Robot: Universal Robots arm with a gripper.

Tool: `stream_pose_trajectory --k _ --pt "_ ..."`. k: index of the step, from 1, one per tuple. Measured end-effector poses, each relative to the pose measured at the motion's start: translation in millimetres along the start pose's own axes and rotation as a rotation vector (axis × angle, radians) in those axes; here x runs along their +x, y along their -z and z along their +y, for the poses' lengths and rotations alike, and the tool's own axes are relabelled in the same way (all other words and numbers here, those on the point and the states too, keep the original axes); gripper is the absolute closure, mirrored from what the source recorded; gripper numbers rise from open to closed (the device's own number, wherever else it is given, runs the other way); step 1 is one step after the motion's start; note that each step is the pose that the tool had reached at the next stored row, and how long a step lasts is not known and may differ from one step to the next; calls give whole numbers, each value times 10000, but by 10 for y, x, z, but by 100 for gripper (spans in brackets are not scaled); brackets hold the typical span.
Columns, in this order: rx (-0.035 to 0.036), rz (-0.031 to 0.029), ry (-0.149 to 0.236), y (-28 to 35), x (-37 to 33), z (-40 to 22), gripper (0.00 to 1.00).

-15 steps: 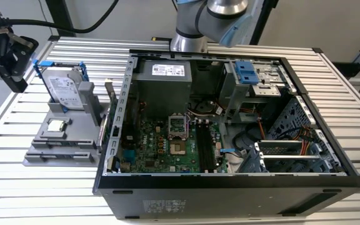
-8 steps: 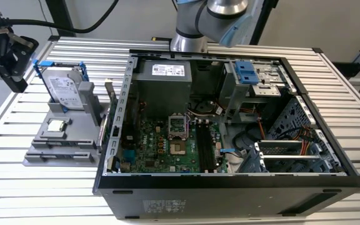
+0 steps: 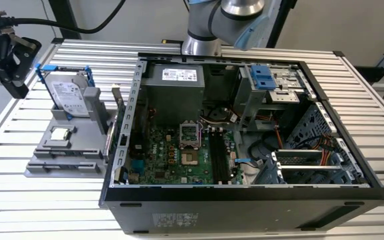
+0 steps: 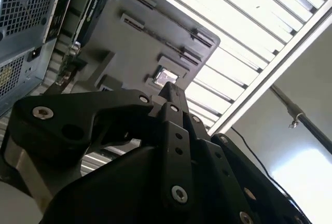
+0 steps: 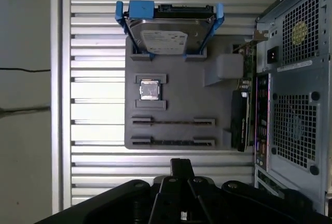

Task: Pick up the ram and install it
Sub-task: 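Pick up the ram and move it above insertion slot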

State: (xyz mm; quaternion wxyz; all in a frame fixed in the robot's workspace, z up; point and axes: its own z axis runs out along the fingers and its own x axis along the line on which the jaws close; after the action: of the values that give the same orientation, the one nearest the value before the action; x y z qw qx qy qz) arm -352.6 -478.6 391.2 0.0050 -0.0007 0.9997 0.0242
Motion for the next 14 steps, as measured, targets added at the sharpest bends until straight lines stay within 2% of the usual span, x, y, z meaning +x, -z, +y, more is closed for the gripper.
stream_pose_trajectory --k 5,14 --pt "-2 17 220 1 -1 0 100" --pt "-3 20 287 1 -1 0 100"
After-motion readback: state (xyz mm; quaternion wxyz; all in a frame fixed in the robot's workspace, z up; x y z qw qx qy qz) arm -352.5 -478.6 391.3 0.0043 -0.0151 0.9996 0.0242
